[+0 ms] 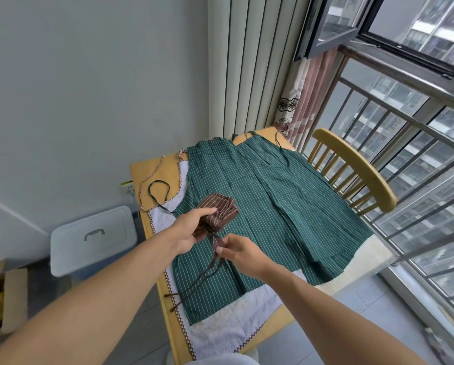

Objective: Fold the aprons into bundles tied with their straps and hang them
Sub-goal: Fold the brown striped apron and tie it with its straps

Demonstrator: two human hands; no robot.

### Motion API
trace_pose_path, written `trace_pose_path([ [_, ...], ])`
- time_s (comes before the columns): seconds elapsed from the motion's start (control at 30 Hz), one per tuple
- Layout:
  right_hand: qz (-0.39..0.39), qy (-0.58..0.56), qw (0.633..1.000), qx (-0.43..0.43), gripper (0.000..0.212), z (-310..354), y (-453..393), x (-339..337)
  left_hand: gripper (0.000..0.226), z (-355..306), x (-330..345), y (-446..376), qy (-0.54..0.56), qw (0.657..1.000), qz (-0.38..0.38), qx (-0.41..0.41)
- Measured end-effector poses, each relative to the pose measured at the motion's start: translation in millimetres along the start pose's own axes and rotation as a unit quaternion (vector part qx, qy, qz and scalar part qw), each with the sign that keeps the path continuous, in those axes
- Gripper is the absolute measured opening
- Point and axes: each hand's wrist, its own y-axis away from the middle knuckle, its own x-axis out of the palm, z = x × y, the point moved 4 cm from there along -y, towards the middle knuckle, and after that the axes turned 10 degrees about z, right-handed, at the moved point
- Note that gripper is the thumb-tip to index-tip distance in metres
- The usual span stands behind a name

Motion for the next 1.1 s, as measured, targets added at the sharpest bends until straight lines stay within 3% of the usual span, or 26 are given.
trace_pose_path([
  [0.13,-0.053,0.196,0.979,-0.022,0.023,22.4,4.1,-3.7,0.038,4.0,1.5,-3.5,0.080,0.997,-0.009,0.015],
  [0.2,-0.082,0.361,0.929,-0.032,0.026,35.9,7.8,-4.3,0.041,5.0,3.2,-3.1,0.097,0.995,-0.009,0.017],
  [0.27,-0.052,0.476,0.877,-0.038,0.029,47.9,12.2,-0.4,0.038,5.3,2.7,-2.3,0.093,0.995,-0.019,0.019],
  [0.37,0.016,0.540,0.839,-0.069,0.032,68.3,21.7,2.8,0.043,4.8,2.8,2.3,0.032,0.999,-0.014,0.016],
  [0.43,0.018,0.548,0.831,-0.088,0.030,87.6,27.2,-6.7,0.049,5.3,4.7,9.5,-0.060,0.998,0.016,0.010],
  [0.6,-0.025,0.497,0.862,-0.094,0.023,123.1,27.4,-56.0,0.037,9.7,10.2,27.9,-0.265,0.952,0.153,0.018],
  [0.7,-0.005,0.428,0.899,-0.094,0.021,127.8,24.8,-72.5,0.037,11.7,12.3,32.2,-0.321,0.931,0.171,0.041],
  [0.77,0.022,0.345,0.935,-0.079,0.023,123.8,23.4,-79.0,0.036,9.2,9.4,31.2,-0.291,0.944,0.143,0.067],
  [0.9,-0.005,0.177,0.980,-0.085,0.029,105.9,27.7,-96.8,0.030,10.1,-12.0,20.7,-0.164,0.984,0.051,0.056],
  [1.03,-0.038,0.094,0.993,-0.064,0.028,85.3,28.6,-106.3,0.032,16.6,-30.4,10.9,-0.025,0.999,0.015,0.026],
  [1.1,-0.084,0.112,0.990,-0.026,0.027,75.0,27.5,-114.3,0.027,15.6,-34.4,11.5,0.056,0.998,0.001,0.023],
])
